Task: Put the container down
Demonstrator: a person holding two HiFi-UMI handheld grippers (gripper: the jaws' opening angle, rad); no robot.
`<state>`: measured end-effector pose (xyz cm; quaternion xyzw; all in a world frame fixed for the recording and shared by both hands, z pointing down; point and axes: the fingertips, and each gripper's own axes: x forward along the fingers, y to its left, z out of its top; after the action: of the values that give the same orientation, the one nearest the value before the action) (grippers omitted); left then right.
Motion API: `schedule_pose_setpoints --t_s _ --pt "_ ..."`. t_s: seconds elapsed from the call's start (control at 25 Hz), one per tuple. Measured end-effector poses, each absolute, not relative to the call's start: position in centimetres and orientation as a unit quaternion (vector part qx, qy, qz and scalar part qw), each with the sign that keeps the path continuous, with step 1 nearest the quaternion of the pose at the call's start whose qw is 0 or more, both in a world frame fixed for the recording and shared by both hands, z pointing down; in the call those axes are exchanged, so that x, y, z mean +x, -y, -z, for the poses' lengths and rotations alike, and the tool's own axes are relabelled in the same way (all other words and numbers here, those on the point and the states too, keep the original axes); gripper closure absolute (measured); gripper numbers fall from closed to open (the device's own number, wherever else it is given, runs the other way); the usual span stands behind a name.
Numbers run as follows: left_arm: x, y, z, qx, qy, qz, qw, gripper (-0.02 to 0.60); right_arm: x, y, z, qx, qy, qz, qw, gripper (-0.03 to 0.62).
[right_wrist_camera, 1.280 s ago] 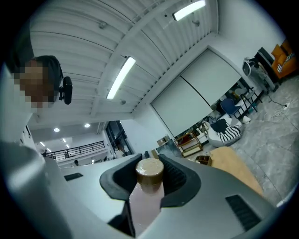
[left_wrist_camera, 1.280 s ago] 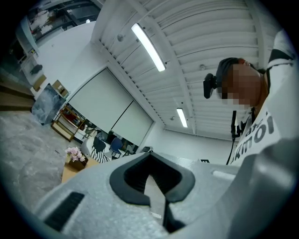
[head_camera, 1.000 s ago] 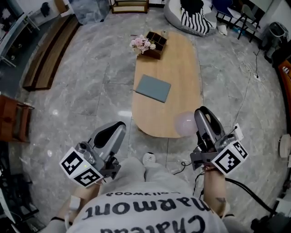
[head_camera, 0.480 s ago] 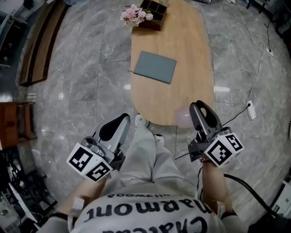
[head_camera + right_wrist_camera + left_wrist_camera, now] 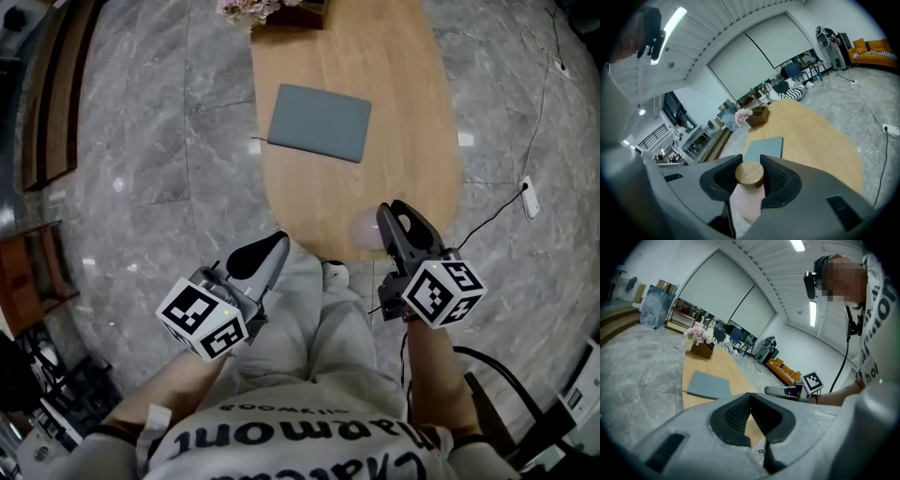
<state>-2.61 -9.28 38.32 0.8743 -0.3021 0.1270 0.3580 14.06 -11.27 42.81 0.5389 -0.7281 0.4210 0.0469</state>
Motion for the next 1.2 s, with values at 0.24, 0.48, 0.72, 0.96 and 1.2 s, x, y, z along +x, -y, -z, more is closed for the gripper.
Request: schedule_pose_setpoints --t_s 0.24,0.48,0.72,0.96,1.2 --pt "-2.6 12.6 -42.8 0.871 0.282 -0.141 0.377 0.568 12.9 13.3 -48.2 0.542 0.721 -0.414 0.122 0.473" --pt "-2.8 13.4 -44.5 0.871 0.268 -0.147 0.383 0.568 13.1 13.5 -51.6 0.551 0.703 -0.419 0.165 0.474" --pt "-3.1 13.7 -46.5 0.861 0.277 -0.154 0.399 0.568 13.3 13.7 -54.0 0.540 0.704 -0.408 0.217 0.474" --pt "-3.4 13.3 -47.4 0.860 0.269 -0.162 0.403 0.568 12.8 13.7 -55.2 0.535 0.702 -0.402 0.246 0.474" --pt "-4.4 12.4 -47.2 0.857 0.274 -0.166 0.403 0.568 12.5 13.7 -55.1 0.529 0.706 -0.401 0.248 0.474"
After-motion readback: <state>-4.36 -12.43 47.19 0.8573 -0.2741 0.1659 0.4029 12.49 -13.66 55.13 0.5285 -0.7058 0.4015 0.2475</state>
